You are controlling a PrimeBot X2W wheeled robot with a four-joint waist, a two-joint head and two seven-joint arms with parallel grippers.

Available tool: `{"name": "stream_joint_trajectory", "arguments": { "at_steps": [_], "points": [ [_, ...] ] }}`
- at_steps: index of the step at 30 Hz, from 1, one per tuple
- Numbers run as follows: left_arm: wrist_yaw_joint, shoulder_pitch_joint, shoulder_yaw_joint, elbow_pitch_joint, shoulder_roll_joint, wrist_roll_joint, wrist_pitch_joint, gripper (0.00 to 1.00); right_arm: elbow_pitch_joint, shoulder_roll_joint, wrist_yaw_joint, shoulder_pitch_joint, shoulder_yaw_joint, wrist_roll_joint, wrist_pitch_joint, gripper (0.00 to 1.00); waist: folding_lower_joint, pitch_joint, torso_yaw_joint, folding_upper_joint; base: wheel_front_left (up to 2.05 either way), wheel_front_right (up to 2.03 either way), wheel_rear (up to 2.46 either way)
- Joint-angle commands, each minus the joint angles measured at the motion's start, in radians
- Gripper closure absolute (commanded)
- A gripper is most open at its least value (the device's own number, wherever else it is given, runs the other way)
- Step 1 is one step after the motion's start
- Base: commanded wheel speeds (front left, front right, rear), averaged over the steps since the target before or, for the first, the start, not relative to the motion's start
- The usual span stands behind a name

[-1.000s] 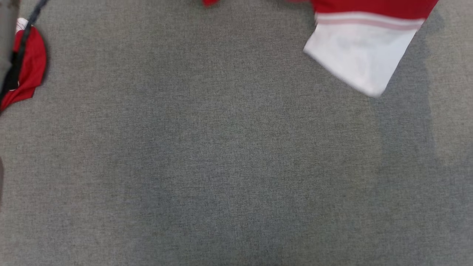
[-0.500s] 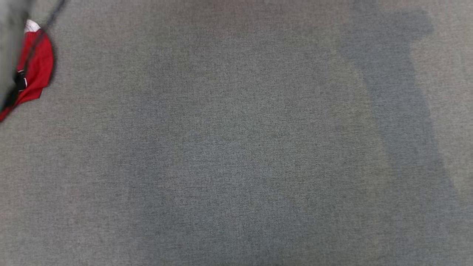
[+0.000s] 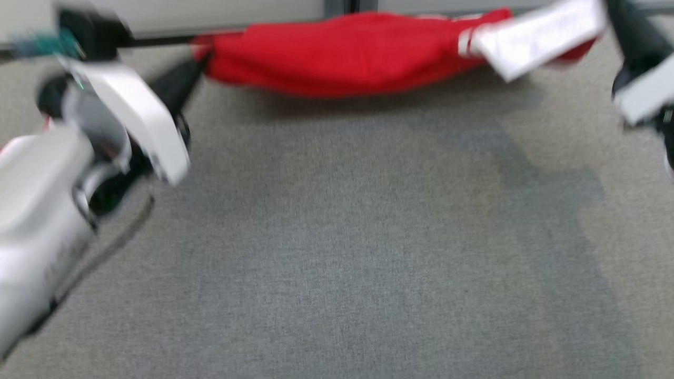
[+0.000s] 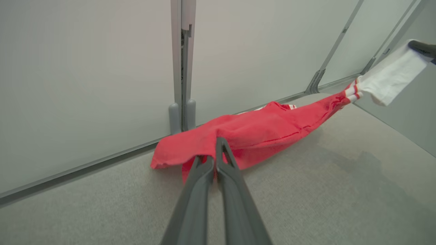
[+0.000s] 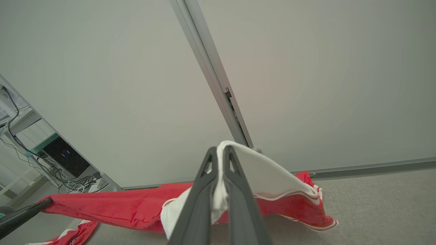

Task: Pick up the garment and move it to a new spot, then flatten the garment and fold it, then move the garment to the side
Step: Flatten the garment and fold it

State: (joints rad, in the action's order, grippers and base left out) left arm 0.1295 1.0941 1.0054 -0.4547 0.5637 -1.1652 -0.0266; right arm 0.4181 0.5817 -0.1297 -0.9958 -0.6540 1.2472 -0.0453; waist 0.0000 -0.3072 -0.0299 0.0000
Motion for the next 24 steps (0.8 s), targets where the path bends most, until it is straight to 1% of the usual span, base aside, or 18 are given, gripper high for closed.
{"name": "stream_joint_trajectory", "arguments": {
  "at_steps": [1, 4, 6, 8, 13, 18, 21, 24],
  "points": [
    [0.001, -0.065, 0.031, 0.028, 0.020, -0.024, -0.030, 1.00, -0.019, 0.030, -0.002, 0.068, -0.009, 0.017, 0.024, 1.00, 0.0000, 0.084, 0.002, 0.0000, 0.00, 0.00, 0.00],
    [0.001, -0.166, 0.077, 0.102, 0.067, -0.075, -0.088, 1.00, -0.073, 0.082, -0.002, 0.190, -0.022, 0.039, 0.075, 1.00, 0.0000, 0.143, 0.004, 0.0000, 0.00, 0.00, 0.00],
    [0.000, -0.236, 0.100, 0.151, 0.099, -0.108, -0.113, 1.00, -0.113, 0.128, -0.002, 0.271, -0.021, 0.046, 0.103, 1.00, 0.0000, 0.179, 0.003, 0.0000, 0.00, 0.00, 0.00],
    [-0.011, -0.297, 0.119, 0.202, 0.127, -0.131, -0.131, 1.00, -0.157, 0.173, -0.002, 0.353, -0.023, 0.051, 0.141, 1.00, 0.0000, 0.210, 0.002, 0.0000, 0.00, 0.00, 0.00],
    [-0.067, -0.419, 0.152, 0.358, 0.215, -0.195, -0.178, 1.00, -0.309, 0.303, -0.002, 0.539, -0.016, 0.064, 0.263, 1.00, 0.0000, 0.254, -0.009, 0.0000, 0.00, 0.00, 0.00],
    [-0.123, -0.504, 0.191, 0.530, 0.301, -0.249, -0.243, 1.00, -0.446, 0.431, -0.002, 0.717, 0.035, 0.089, 0.357, 1.00, 0.0000, 0.262, -0.013, 0.0000, 0.00, 0.00, 0.00],
    [-0.150, -0.541, 0.213, 0.613, 0.343, -0.268, -0.288, 1.00, -0.515, 0.488, -0.002, 0.808, 0.087, 0.100, 0.384, 1.00, 0.0000, 0.259, -0.014, 0.0000, 0.00, 0.00, 0.00],
    [-0.171, -0.556, 0.215, 0.668, 0.366, -0.286, -0.299, 1.00, -0.579, 0.523, -0.002, 0.883, 0.139, 0.112, 0.404, 1.00, 0.0000, 0.257, -0.015, 0.0000, 0.00, 0.00, 0.00]
  ]
}}
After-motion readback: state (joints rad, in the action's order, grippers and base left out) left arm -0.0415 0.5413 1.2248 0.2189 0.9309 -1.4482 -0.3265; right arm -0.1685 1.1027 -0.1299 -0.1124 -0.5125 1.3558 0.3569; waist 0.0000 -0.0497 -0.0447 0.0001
